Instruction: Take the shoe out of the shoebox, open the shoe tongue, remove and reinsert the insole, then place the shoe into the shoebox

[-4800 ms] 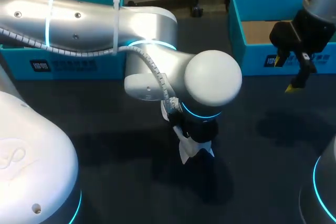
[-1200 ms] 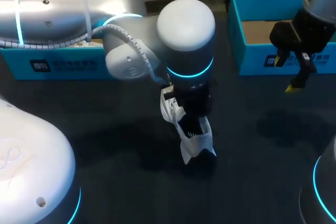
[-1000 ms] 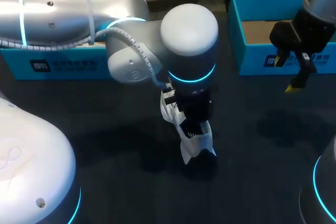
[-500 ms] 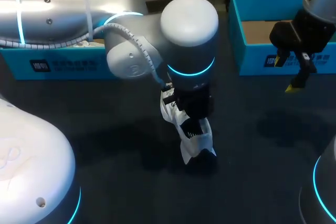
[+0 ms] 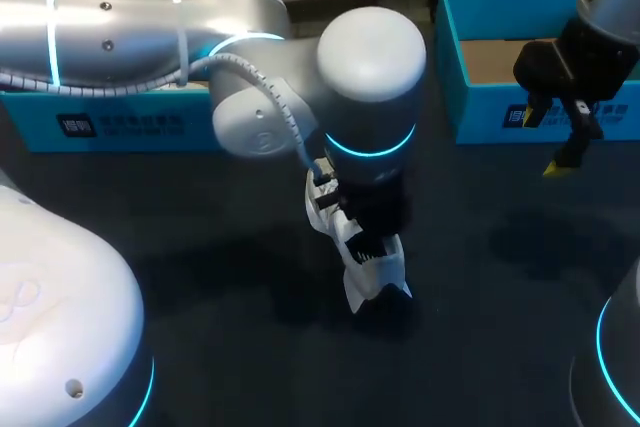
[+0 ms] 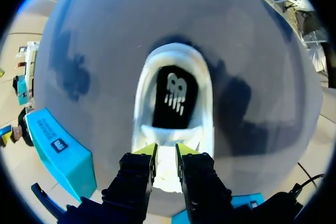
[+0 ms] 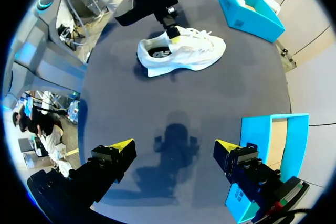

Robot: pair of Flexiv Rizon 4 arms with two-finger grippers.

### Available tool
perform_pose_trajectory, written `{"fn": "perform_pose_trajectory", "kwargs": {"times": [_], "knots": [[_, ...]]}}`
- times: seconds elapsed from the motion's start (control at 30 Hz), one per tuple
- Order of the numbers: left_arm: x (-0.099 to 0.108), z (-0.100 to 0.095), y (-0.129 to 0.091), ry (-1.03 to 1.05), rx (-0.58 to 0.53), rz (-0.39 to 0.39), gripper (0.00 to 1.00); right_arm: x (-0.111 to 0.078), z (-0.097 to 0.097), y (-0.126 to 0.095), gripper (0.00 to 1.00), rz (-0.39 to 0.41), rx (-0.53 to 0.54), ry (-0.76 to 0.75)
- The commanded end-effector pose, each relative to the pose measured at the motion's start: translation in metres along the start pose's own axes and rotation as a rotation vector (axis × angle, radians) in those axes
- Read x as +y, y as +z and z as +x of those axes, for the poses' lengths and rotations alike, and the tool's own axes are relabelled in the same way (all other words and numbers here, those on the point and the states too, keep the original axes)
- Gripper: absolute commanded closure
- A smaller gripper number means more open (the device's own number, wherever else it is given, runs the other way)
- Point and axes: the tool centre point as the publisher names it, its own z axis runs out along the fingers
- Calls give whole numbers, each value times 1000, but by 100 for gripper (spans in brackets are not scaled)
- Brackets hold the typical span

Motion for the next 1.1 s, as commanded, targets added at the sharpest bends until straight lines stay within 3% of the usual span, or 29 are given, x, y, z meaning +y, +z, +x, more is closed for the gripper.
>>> {"fn": "perform_pose_trajectory", "kwargs": {"times": [0.03, 0.13, 0.2, 0.23, 0.3, 0.4, 0.9, 0.93, 1.1], "knots": [[4, 5, -9, -16, -13, -16, 73, 0, 0, 1, 0, 1, 0, 0], [5, 6, -6, -84, 5, -26, 67, 0, 0, 1, 0, 1, 0, 0], [5, 9, -6, -166, 6, -36, 55, 0, 0, 1, 0, 1, 0, 0], [5, 9, -7, -194, 1, -40, 53, 0, 0, 1, 0, 1, 0, 0], [7, 10, -9, -307, -4, -57, 14, 0, 0, 1, 0, 1, 0, 0], [8, 12, -11, -399, -10, -65, 2, 0, 0, 1, 0, 1, 0, 0], [8, 12, -11, -399, -10, -65, 0, 0, 0, 1, 0, 1, 0, 0], [9, 11, -16, -437, -9, -6, 0, 0, 0, 1, 0, 1, 0, 0], [3, 12, -29, -599, -69, 60, 0, 0, 0, 1, 0, 1, 0, 0]]}}
